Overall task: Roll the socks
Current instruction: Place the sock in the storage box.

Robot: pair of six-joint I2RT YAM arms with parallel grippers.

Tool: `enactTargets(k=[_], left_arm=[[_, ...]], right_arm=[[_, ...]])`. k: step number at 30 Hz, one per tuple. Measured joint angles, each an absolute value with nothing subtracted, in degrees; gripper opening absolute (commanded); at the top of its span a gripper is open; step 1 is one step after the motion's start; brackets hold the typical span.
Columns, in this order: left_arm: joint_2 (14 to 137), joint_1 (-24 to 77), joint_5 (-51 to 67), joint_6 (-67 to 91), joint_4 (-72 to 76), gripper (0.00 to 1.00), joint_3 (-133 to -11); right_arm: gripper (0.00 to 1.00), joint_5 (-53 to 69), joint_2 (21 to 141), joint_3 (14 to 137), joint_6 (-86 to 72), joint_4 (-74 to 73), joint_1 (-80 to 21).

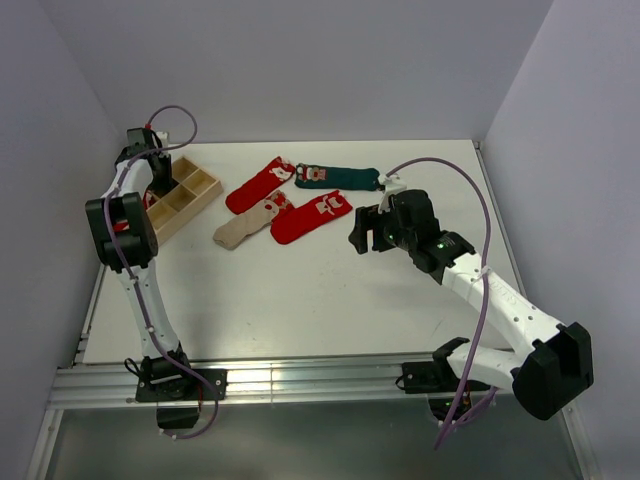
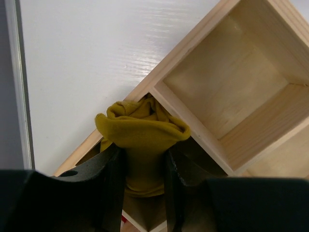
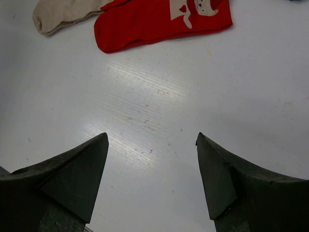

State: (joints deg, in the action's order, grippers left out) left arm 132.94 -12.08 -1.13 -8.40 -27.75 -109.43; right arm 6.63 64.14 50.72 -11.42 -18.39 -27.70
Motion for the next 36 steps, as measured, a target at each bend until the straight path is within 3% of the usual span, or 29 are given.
enactTargets(k=[10,13,22,36], left_arm=[[134.2,-11.7,-3.2,-6.8,-30.4,0.0,-111.8],[133.8,-11.7,-3.1,-6.7,-29.9,0.12,-111.2],[127.7,-11.8,-3.8,-5.8,-28.2,0.3,-102.6],[125.1,-11.9,-3.5,-3.9,-27.8,0.48,-100.5]], right_arm=[[0.8,6.7,64.3,50.7,-11.2,-18.5,-27.7],[0.8,6.6,64.3,50.7,-11.0,-18.5,-27.7],[0.8,6.5,64.3,50.7,-10.8,-18.5,-27.7],[0.8,6.4,64.3,50.7,-10.8,-18.5,-27.7]])
